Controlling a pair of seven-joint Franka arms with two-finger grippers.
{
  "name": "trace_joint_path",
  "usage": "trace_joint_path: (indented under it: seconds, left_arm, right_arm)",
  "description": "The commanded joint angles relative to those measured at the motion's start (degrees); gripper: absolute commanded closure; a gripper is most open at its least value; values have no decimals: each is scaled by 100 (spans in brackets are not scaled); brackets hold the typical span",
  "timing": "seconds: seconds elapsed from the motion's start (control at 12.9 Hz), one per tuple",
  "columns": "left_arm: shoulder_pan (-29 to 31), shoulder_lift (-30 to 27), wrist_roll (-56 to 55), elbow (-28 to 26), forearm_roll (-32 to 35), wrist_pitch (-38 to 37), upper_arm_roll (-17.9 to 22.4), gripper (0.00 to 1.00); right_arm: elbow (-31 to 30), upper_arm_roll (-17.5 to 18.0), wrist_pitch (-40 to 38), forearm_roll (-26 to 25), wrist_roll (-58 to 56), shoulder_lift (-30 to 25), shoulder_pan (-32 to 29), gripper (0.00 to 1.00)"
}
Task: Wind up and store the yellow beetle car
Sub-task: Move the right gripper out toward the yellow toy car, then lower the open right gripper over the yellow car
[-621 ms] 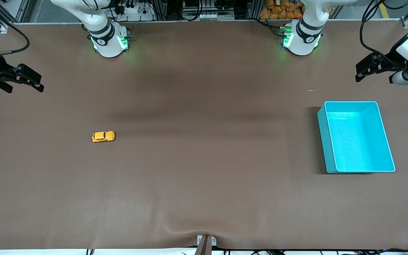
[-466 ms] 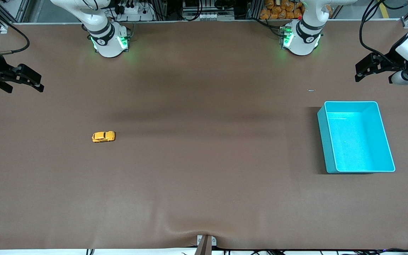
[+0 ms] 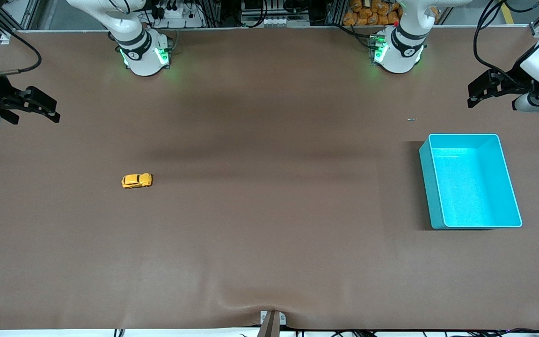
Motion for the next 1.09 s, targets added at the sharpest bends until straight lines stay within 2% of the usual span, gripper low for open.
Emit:
trace_joint_path:
  seconds: [0.0,0.23,0.7,1.01]
  left_arm:
    - [42,30,45,82,-117,-115,-42,0]
    - [42,30,36,64,-126,-150,-68,0]
    - [33,39,9,73,-126,-159,-86,0]
    - [16,170,9,90,-91,-159,-191,0]
  right_arm:
    - [-233,26,369,-390,-717,260,8,0]
    - [-875,34,1108,-435,-1770,453,8,0]
    - [-1007,43,1758,-356,-4177,1587,-80,0]
    - [-2113,43,3232,-356,-5682,1632,-62,0]
